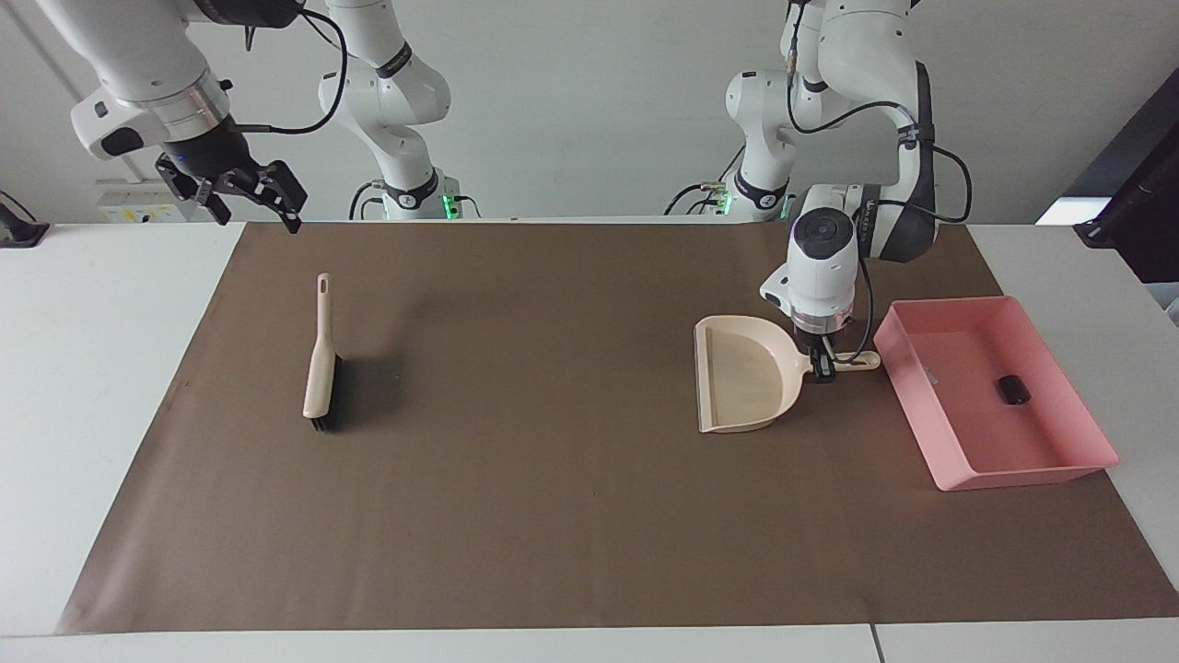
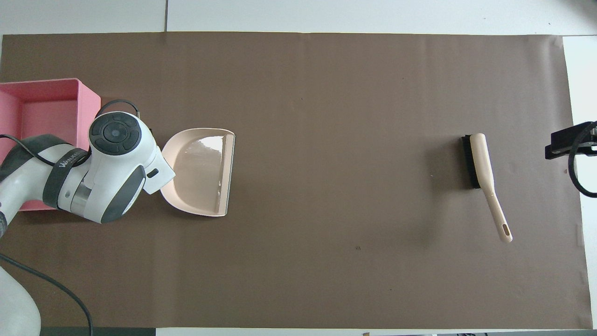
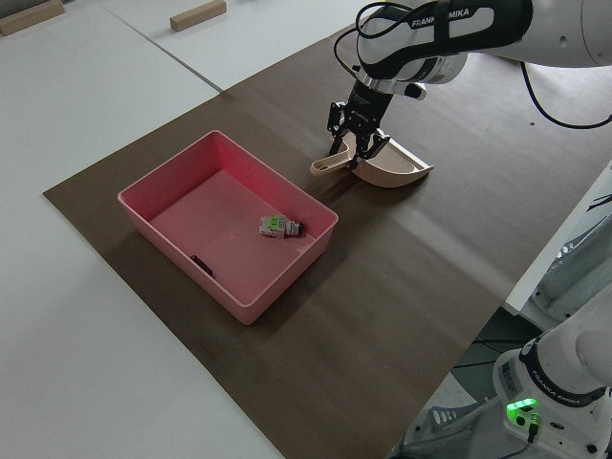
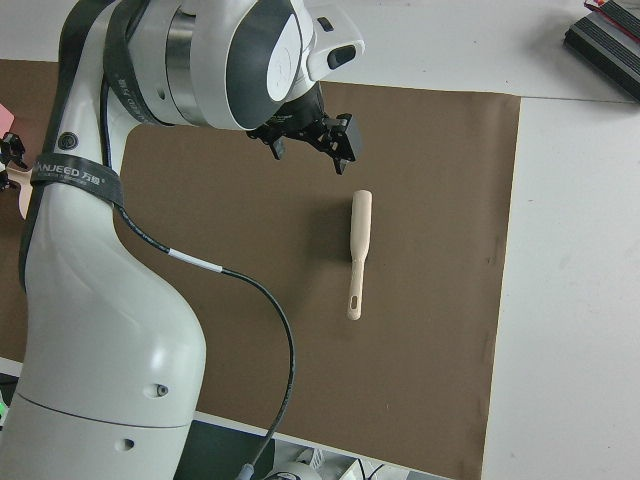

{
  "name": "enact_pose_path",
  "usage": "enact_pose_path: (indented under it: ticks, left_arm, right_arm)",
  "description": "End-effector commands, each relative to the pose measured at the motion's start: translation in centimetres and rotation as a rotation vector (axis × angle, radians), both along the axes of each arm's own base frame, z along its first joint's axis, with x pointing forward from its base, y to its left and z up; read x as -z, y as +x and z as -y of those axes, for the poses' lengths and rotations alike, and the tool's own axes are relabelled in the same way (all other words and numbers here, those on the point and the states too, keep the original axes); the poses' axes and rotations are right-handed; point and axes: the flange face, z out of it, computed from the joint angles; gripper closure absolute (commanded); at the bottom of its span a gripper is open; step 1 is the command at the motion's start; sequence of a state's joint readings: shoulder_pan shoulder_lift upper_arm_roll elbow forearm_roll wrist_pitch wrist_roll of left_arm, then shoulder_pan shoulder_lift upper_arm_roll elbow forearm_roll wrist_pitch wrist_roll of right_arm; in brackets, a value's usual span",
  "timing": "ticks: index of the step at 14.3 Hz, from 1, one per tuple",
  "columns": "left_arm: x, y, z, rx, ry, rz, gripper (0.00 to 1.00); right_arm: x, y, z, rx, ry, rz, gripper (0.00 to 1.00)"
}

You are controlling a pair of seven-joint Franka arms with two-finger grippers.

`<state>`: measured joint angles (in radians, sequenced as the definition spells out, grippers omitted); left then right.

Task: Clean e-waste and dump in bin
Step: 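Set the dustpan back on the table with the left gripper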

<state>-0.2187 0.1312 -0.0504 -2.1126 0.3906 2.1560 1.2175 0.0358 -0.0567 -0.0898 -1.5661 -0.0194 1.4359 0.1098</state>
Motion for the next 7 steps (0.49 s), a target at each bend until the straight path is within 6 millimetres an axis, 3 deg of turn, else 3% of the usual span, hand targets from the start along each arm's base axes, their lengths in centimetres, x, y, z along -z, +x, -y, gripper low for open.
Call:
enact_pose_path:
  ticks: [1,3,7]
  left_arm:
    - [-1.9,-0.9,-1.3,-0.113,0.016,-0.008,0.02]
    - [-3.8,-0.9,-2.1,-0.195,0.003,0.045,0.02]
    - [-4.4,-0.1,-3.9,-0.513,-0.059,0.119,0.02]
  right_arm:
    - [0.1,-0.6,-0.3,-0.031,-0.007,0.002,0.00]
    - [0.3,-0.8,-0.4,-0.042,-0.007,0.000,0.00]
    - [0.2,-0.4,-1.4,-0.088,-0.032,0.029,0.00]
